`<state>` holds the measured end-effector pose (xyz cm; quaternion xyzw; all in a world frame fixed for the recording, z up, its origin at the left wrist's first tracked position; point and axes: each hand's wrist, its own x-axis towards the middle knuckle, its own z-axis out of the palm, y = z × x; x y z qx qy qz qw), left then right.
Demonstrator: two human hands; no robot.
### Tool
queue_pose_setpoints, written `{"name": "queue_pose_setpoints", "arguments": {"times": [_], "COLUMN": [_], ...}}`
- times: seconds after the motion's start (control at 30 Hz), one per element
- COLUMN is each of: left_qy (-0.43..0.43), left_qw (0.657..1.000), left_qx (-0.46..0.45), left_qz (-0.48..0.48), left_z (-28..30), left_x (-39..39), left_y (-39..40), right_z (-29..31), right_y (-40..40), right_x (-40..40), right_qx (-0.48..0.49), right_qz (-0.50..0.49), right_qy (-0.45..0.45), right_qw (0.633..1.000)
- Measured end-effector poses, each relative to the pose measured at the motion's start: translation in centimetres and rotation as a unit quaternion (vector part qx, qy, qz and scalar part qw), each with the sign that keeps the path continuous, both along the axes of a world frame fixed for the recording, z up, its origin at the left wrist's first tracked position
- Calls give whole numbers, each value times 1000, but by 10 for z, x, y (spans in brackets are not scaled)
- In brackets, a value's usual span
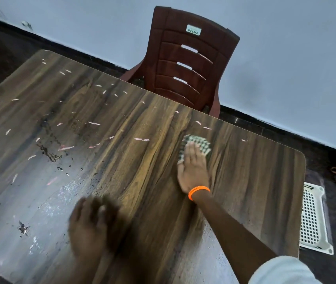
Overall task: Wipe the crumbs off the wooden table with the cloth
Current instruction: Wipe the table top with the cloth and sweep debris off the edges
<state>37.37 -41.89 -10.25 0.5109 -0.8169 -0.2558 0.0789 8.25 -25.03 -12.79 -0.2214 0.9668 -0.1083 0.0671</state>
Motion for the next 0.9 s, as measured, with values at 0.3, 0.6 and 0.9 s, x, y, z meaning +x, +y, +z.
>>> {"name": "queue_pose_setpoints", "arguments": {"times": [0.3,0.6,0.9], "left_qy": [-137,-244,-255], "left_qw": [935,911,892], "left_qx": [74,51,27], "left_qz": [-319,-329,-374], "left_z": [8,31,38], "left_x": [-148,-172,-188], "left_y": [41,47,52], "right_z": [0,-1,2], "right_y": [102,26,111], "right_x": [-66,-33,-65], "right_qx": [13,-21,-3], "right_qz": [53,-40,28], "right_qy": [-15,-26,-25], "right_qw": [998,999,999]}}
